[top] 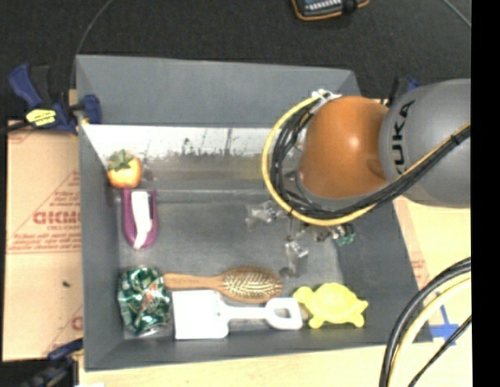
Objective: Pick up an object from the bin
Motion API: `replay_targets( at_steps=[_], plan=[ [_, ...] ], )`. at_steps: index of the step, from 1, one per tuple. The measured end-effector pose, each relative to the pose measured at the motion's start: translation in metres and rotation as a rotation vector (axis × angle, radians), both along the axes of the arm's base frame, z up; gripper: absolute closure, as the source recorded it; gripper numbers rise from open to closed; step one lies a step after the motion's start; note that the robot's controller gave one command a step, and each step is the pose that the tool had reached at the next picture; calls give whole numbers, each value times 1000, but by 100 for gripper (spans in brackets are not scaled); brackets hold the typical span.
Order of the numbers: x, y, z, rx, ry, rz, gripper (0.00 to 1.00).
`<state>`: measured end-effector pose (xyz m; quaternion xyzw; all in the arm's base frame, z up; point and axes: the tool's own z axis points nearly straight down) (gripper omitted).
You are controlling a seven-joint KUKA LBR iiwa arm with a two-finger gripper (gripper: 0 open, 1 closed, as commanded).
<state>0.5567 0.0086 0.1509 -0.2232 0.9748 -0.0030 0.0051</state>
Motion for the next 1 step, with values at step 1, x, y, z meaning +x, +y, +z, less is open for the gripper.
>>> replay_targets(
  at_steps=[1],
  plan=[
    [-16, 70, -51, 4, 10, -5, 0]
  ],
)
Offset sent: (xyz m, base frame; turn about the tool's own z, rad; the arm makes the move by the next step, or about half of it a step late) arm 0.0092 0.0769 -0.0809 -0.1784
